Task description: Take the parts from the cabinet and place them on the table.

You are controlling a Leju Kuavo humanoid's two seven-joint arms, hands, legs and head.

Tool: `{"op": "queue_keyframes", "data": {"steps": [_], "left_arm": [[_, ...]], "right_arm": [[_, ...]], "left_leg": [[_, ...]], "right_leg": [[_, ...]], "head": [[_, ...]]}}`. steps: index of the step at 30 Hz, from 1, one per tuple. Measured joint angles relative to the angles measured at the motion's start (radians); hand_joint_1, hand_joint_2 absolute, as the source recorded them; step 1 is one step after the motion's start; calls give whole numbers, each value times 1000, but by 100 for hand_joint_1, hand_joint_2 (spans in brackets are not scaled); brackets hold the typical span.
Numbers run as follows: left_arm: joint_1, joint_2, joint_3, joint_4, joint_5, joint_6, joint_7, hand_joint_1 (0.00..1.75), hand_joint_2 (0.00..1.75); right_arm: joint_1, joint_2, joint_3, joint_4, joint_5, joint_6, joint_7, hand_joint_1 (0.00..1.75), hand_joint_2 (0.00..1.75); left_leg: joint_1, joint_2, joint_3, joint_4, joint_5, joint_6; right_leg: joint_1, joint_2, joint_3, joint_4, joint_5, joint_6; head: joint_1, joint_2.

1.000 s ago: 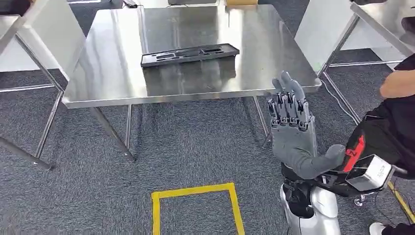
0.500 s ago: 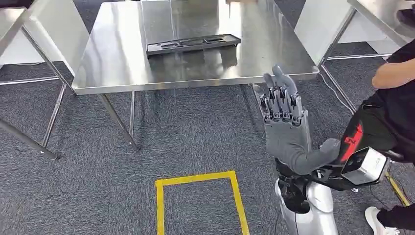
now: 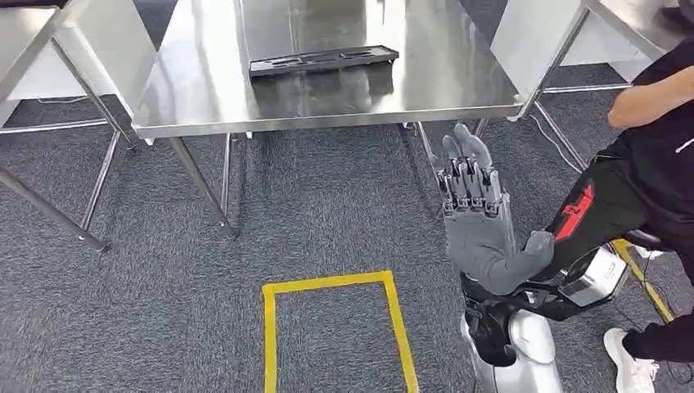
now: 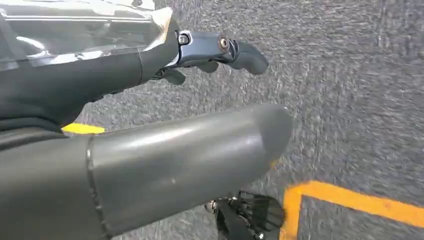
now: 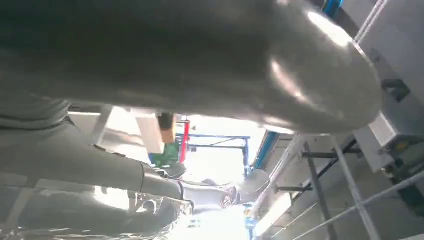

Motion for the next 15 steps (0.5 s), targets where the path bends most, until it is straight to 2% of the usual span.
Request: {"op": "queue_keyframes", "data": {"steps": [2,7,10,11,12,13,14,15], "left_arm": [[4,3,-2,0,-2,6,0,0,0],[5,3,-2,0,-2,6,0,0,0],[7,3,-2,0,-2,7,0,0,0],[8,1,-4,0,-3,7,0,0,0],[8,2,-5,0,-6,7,0,0,0],[8,2,-6,0,-10,5,-1,0,0],[9,-3,-11,0,-10,3,-1,0,0],[9,-4,-13,0,-10,3,-1,0,0]], "right_arm": [[18,0,-1,0,-1,0,-3,0,0],[19,0,-1,0,-1,0,-3,0,0],[23,0,-2,0,-1,0,-4,0,0],[26,0,-6,0,-1,0,-5,0,0],[30,0,-8,0,0,-2,-5,0,0],[41,0,-16,0,3,-6,-4,0,0],[48,0,-18,0,3,-6,-2,0,0],[47,0,-18,0,3,-6,-2,0,0]], "left_leg": [[-12,1,-10,1,13,25],[-13,1,-10,-1,16,29],[-13,2,-20,-6,22,37],[-8,12,-23,-11,35,54],[-12,10,-37,-11,46,68],[-14,15,-90,-10,92,76],[-15,19,-146,-9,138,67],[-14,19,-162,-9,151,62]], "right_leg": [[4,1,-3,-9,19,26],[4,1,-4,-10,21,28],[5,2,-7,-11,25,33],[-3,2,-12,4,8,31],[0,6,-29,35,-39,18],[-2,12,-77,261,-186,6],[-3,13,9,235,-114,47],[-5,13,69,163,-95,51]], "head": [[0,0],[0,0],[-1,0],[-2,0],[0,0],[4,0],[4,0],[4,0]]}}
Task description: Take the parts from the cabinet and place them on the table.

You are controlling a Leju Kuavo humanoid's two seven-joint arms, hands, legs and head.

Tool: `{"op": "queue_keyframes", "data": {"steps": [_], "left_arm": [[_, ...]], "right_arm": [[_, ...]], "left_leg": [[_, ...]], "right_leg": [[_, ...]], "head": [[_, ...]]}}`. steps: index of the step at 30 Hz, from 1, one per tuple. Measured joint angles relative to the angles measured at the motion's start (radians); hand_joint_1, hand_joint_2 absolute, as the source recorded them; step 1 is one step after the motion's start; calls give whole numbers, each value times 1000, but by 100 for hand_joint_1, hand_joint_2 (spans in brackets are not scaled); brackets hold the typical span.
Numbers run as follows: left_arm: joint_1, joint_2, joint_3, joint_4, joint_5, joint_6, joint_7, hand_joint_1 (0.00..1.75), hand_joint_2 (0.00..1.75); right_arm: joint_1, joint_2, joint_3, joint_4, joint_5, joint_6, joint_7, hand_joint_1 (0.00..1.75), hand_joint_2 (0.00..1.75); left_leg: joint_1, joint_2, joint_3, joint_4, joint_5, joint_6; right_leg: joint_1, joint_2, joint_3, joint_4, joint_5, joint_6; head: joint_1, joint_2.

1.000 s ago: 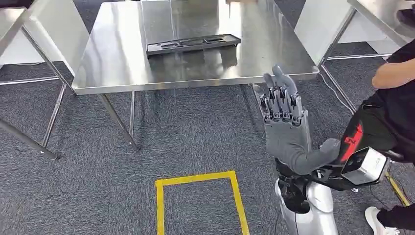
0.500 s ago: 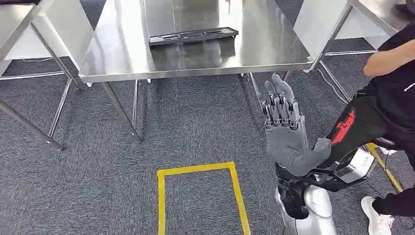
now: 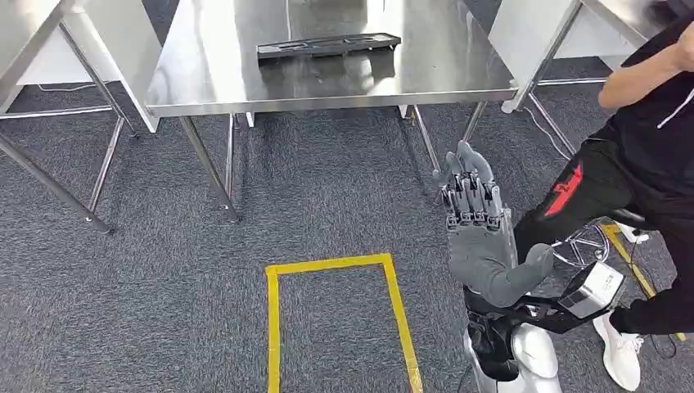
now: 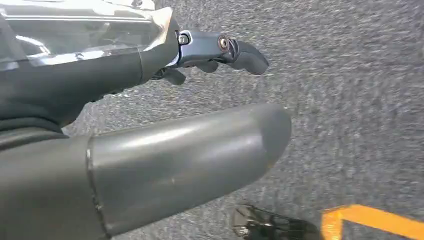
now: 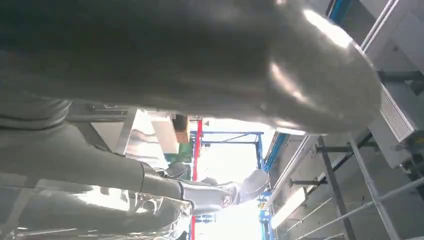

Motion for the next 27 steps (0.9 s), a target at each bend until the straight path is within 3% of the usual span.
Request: {"op": "queue_keyframes", "data": {"steps": [1,2,3,5,6,7,9,10,11,12,13,14,15,16,17,18,19,21,22,23,25,26,27], "left_arm": [[-2,0,-1,0,0,0,0,0,0],[-1,-2,-1,-1,0,0,-1,0,0],[0,-1,-2,-1,-1,0,-1,0,0],[1,-2,-5,-1,-3,0,-3,0,0],[6,-2,-6,1,-3,0,-3,0,0],[8,-1,-6,2,-3,2,-6,0,0],[9,-3,-7,2,-3,2,-8,0,0],[8,-3,-7,2,-3,2,-9,0,0],[8,-2,-7,2,-3,2,-10,0,0],[7,-2,-7,2,-3,2,-10,0,0],[7,-2,-7,2,-3,2,-10,0,0],[7,-2,-7,2,-3,2,-10,0,0],[6,-1,-7,1,-3,3,-13,0,0],[3,-1,-7,1,-3,3,-14,0,0],[-1,-1,-7,-1,-3,3,-16,0,0],[-2,-1,-7,-1,-3,3,-17,0,0],[-1,-2,-8,-1,-3,4,-19,0,0],[1,-2,-7,0,-2,5,-21,0,0],[0,-5,-7,1,-1,5,-21,0,0],[-1,-4,-7,0,-1,6,-21,0,0],[0,-2,-6,0,-1,7,-22,0,0],[0,-3,-6,0,-1,8,-22,0,0],[0,-3,-6,0,-1,8,-23,0,0]], "right_arm": [[0,0,0,0,0,0,0,0,0],[-1,0,0,-2,1,0,2,0,0],[2,0,0,-3,1,0,1,0,0],[3,0,-2,-3,5,0,2,0,0],[5,0,-3,-3,6,0,2,0,0],[5,1,-3,-3,6,0,2,0,0],[7,2,-4,-3,10,0,4,0,0],[9,2,-5,-3,13,2,4,0,0],[11,2,-5,-3,14,2,4,0,0],[12,2,-5,-3,16,2,4,0,0],[12,2,-5,-3,18,2,4,0,0],[12,2,-5,-3,19,3,4,0,0],[13,2,-6,-3,21,3,4,0,0],[12,2,-6,-3,21,3,4,0,0],[13,2,-7,-4,21,3,4,0,0],[12,1,-8,-4,21,3,4,0,0],[12,1,-8,-4,23,3,3,0,0],[13,1,-8,-4,25,2,3,0,0],[14,0,-11,-5,26,0,3,0,0],[15,0,-14,-5,27,0,2,0,0],[15,0,-14,-5,28,0,1,0,0],[16,-1,-14,-5,30,-2,1,0,0],[16,-1,-16,-5,32,-2,1,0,0]], "left_leg": [[-1,-1,-8,2,14,-6],[-4,-2,-16,2,24,-15],[-4,-1,-11,-5,37,-22],[-1,0,-9,-22,65,-36],[1,-1,-12,-29,76,-44],[7,-4,-25,-15,38,-46],[7,-5,-47,93,-116,-47],[7,-9,-59,172,-174,-51],[7,-11,-65,245,-199,-55],[8,-11,-61,288,-189,-57],[8,-10,-42,297,-154,-58],[10,-10,-7,273,-115,-58],[12,-10,60,203,-91,-58],[12,-11,130,117,-102,-55],[8,-12,194,25,-149,-51],[5,-16,205,-9,-169,-42],[0,-15,198,-6,-165,-36],[-8,-13,178,-16,-142,-11],[-3,-2,171,-20,-124,1],[-4,-3,154,-24,-113,11],[-2,0,123,-23,-85,15],[-2,1,104,-23,-70,13],[-2,4,89,-21,-54,11]], "right_leg": [[-1,1,79,-100,-16,-8],[12,1,149,-210,-62,-25],[20,4,129,-214,-67,-37],[27,4,119,-210,-54,-56],[19,3,109,-215,-36,-68],[-1,-2,99,-214,-22,-77],[7,-3,68,-214,6,-104],[10,-4,52,-214,20,-106],[14,-5,37,-212,34,-106],[15,-6,23,-210,47,-103],[15,-6,5,-206,59,-101],[15,-5,-13,-200,68,-96],[13,-5,-33,-191,77,-90],[13,-5,-47,-180,83,-86],[18,-5,-60,-167,86,-79],[20,-8,-65,-161,91,-73],[19,-11,-67,-163,100,-62],[23,-10,-73,-171,125,-46],[16,-9,-81,-157,107,-46],[17,-6,-95,-127,59,-56],[14,-2,-132,-4,-53,-70],[11,-2,-142,67,-88,-67],[9,-2,-142,122,-91,-53]], "head": [[0,0],[2,0],[-5,0],[-4,0],[-3,0],[-6,0],[-8,0],[-6,0],[-7,0],[-7,0],[-7,0],[-8,0],[-7,0],[-8,0],[-8,0],[-3,0],[-4,0],[-4,0],[-7,0],[-3,0],[3,0],[2,0],[3,0]]}}
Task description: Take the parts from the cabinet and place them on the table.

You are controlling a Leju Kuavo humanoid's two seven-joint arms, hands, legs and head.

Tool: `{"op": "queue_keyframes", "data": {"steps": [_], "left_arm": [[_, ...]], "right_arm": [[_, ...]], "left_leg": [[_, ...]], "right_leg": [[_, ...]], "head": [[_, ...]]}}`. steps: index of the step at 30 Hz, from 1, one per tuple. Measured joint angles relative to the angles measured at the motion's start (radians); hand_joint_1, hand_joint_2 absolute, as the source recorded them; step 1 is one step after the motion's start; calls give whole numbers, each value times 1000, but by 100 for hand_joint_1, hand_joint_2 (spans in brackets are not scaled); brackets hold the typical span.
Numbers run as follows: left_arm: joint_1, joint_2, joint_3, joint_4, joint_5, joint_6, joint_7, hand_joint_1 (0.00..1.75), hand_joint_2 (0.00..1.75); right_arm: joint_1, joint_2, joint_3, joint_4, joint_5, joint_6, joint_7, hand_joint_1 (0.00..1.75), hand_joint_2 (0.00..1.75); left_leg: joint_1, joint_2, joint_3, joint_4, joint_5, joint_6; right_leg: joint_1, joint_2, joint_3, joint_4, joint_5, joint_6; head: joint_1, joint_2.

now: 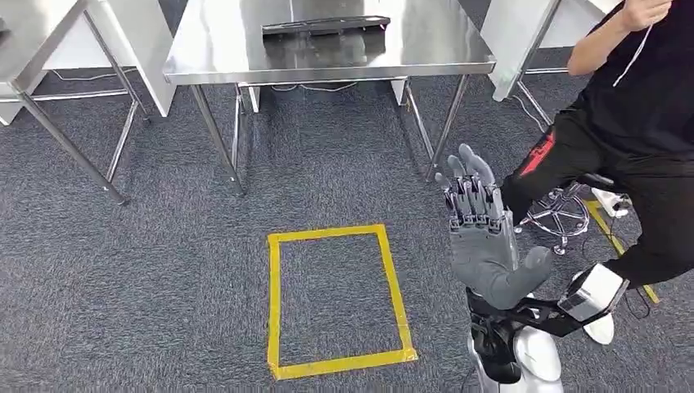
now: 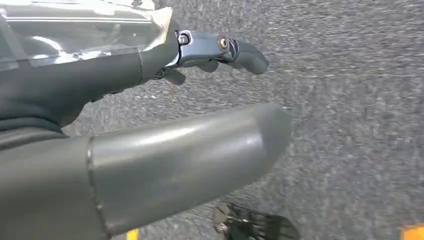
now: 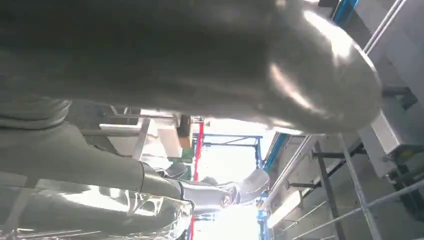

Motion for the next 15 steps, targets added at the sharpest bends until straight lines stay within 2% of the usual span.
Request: {"op": "queue_keyframes", "data": {"steps": [1,2,3,4,5,6,7,8,9,10,11,12,13,14,15], "left_arm": [[0,-1,0,0,0,0,-2,0,0],[1,-2,0,0,0,1,-6,0,0],[1,-3,0,0,-3,2,-13,0,0],[1,-3,0,0,-11,2,-20,0,0],[1,-2,0,-1,-13,2,-24,0,0],[1,-3,0,-1,-14,2,-27,0,0],[1,-2,0,-1,-14,3,-28,0,0],[1,-2,0,-1,-15,6,-29,0,0],[2,-1,0,-1,-16,6,-29,0,0],[6,-1,0,0,-16,6,-29,0,0],[6,1,0,0,-18,7,-29,0,0],[8,0,0,0,-21,7,-28,0,0],[8,0,0,0,-23,7,-28,0,0],[8,2,-1,0,-23,7,-28,0,0],[9,3,0,0,-25,7,-27,0,0]], "right_arm": [[0,0,-1,0,1,-1,0,0,0],[0,0,-3,0,2,-1,0,0,0],[0,0,-3,0,4,-3,0,0,0],[0,0,-4,0,4,-4,-1,0,0],[-1,0,-4,0,4,-5,-1,0,0],[-2,0,-4,-2,6,-7,-2,0,0],[-3,0,-4,-2,6,-8,-3,0,0],[-1,0,-5,-2,6,-9,-4,0,0],[-1,-2,-5,-2,7,-10,-4,0,0],[-1,-2,-6,-1,7,-11,-4,0,0],[-1,-2,-6,-2,10,-15,-4,0,0],[-2,-2,-6,-2,10,-16,-4,0,0],[-1,-2,-6,-1,10,-19,-4,0,0],[0,-2,-6,-1,12,-19,-4,0,0],[0,-2,-6,-1,13,-20,-4,0,0]], "left_leg": [[1,2,-19,1,15,-4],[3,1,-38,1,25,-9],[5,2,-55,1,39,-15],[7,2,-70,2,52,-23],[3,0,-76,4,63,-31],[0,0,-79,8,71,-39],[-2,0,-77,4,83,-44],[1,1,-76,-2,92,-48],[6,1,-75,-7,101,-57],[13,1,-81,-6,101,-64],[16,-1,-91,20,54,-63],[15,-4,-110,80,-12,-62],[14,-9,-135,162,-70,-64],[14,-13,-160,243,-107,-67],[14,-13,-175,303,-118,-68]], "right_leg": [[-3,0,16,14,21,17],[-7,0,49,-9,59,36],[-10,0,95,-58,93,50],[-12,0,160,-135,100,50],[-11,1,248,-241,63,36],[3,3,307,-349,21,24],[3,2,294,-350,14,13],[4,2,290,-348,18,7],[6,2,285,-345,22,-2],[-10,2,280,-347,35,-20],[-9,-1,273,-346,43,-29],[-7,-2,265,-346,52,-45],[-3,-3,256,-346,60,-50],[2,-4,248,-345,65,-52],[6,-5,241,-344,70,-52]], "head": [[0,0],[0,0],[0,0],[0,0],[0,0],[1,0],[-2,0],[-3,0],[-3,0],[-4,0],[-5,0],[-7,0],[-7,0],[-7,0],[-7,0]]}}
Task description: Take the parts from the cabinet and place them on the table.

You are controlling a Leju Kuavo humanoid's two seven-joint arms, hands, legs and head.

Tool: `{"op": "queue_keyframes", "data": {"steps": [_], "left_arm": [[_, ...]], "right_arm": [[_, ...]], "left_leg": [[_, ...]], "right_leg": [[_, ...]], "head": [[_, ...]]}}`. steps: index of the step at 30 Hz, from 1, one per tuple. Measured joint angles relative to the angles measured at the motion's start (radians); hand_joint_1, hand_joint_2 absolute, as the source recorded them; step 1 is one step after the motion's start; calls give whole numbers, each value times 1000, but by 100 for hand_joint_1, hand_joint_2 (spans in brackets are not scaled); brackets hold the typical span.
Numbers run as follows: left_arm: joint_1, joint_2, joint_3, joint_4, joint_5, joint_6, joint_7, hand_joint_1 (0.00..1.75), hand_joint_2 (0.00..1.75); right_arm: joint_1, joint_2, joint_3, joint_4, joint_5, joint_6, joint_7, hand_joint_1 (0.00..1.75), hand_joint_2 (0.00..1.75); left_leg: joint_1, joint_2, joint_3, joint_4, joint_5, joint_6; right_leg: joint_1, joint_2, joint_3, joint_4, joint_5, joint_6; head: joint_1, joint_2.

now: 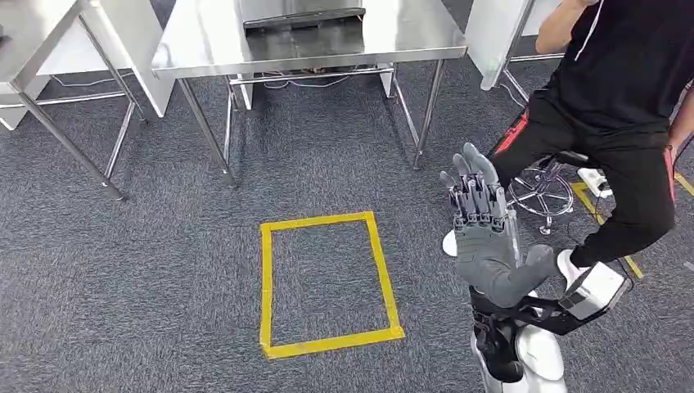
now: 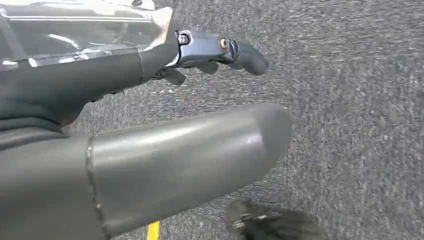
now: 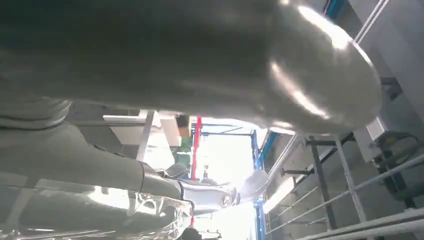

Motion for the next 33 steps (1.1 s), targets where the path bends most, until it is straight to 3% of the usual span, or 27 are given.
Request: {"op": "queue_keyframes", "data": {"steps": [1,2,4,5,6,7,9,10,12,23,24,25,26,28,29,30,31,33], "left_arm": [[1,1,0,0,-3,0,1,0,0],[1,1,0,0,-5,0,1,0,0],[0,2,0,0,-5,0,1,0,0],[0,3,0,0,-5,0,1,0,0],[1,6,0,0,-5,0,2,0,0],[1,6,0,0,-5,0,2,0,0],[0,5,0,0,-5,0,2,0,0],[0,5,0,0,-5,0,2,0,0],[1,6,0,0,-5,0,2,0,0],[-3,7,0,0,-18,3,2,0,0],[-4,5,-1,0,-20,3,2,0,0],[-5,4,-1,-1,-22,4,2,0,0],[-6,5,-1,-1,-24,4,2,0,0],[-6,4,-2,0,-24,5,2,0,0],[-6,2,-2,0,-24,5,2,0,0],[-6,1,-2,0,-24,5,2,0,0],[-6,0,-1,0,-24,5,2,0,0],[-6,-4,-2,0,-24,5,2,0,0]], "right_arm": [[1,0,0,0,2,-2,0,0,0],[1,0,0,0,5,-2,0,0,0],[0,-1,0,0,6,-2,-2,0,0],[0,-1,0,0,6,-2,-2,0,0],[0,-1,0,0,6,-2,-2,0,0],[0,-2,0,0,6,-2,-3,0,0],[-1,-2,1,0,6,-2,-3,0,0],[-1,-2,1,0,6,-2,-3,0,0],[-1,-2,1,0,6,-2,-3,0,0],[-3,-2,10,0,9,-4,-3,0,0],[-3,-2,10,-1,9,-5,-3,0,0],[-3,-3,10,-2,9,-5,-3,0,0],[-6,-3,10,-2,9,-5,-3,0,0],[-4,-4,10,-2,9,-8,-3,0,0],[-2,-6,10,-2,9,-8,-3,0,0],[2,-6,10,-2,9,-8,-3,0,0],[3,-8,10,-2,9,-8,-3,0,0],[3,-9,10,-2,9,-8,-3,0,0]], "left_leg": [[0,0,8,14,8,1],[0,0,43,-22,31,4],[-2,0,161,-193,93,17],[-4,-3,205,-264,96,28],[-7,1,217,-281,92,30],[-11,2,212,-281,94,34],[-15,3,212,-301,92,25],[-21,3,210,-300,93,26],[-25,2,209,-300,94,29],[-41,3,193,-293,102,58],[-30,8,197,-309,112,68],[-26,15,198,-316,117,73],[-23,20,195,-316,119,77],[-22,31,191,-316,120,77],[-22,37,189,-316,121,76],[-22,45,189,-316,122,74],[-20,52,189,-315,123,72],[-13,69,189,-312,122,59]], "right_leg": [[2,0,-5,0,3,1],[4,1,-7,2,6,4],[6,1,-1,8,7,3],[6,0,-4,11,7,4],[15,1,-13,15,7,10],[15,0,-18,14,9,14],[22,1,-27,19,7,23],[15,0,-27,19,9,25],[15,0,-33,18,11,28],[-5,2,-47,9,30,59],[4,3,-43,12,28,61],[-4,4,-53,34,13,60],[-1,6,-84,90,-19,54],[-6,6,-161,243,-84,50],[-7,7,-194,307,-101,54],[-9,6,-205,327,-100,63],[-14,6,-192,299,-80,75],[-24,-9,-110,133,-6,105]], "head": [[0,0],[0,0],[0,0],[0,0],[1,0],[1,0],[3,0],[2,0],[2,0],[2,0],[2,0],[3,0],[5,0],[6,0],[5,0],[5,0],[6,0],[5,0]]}}
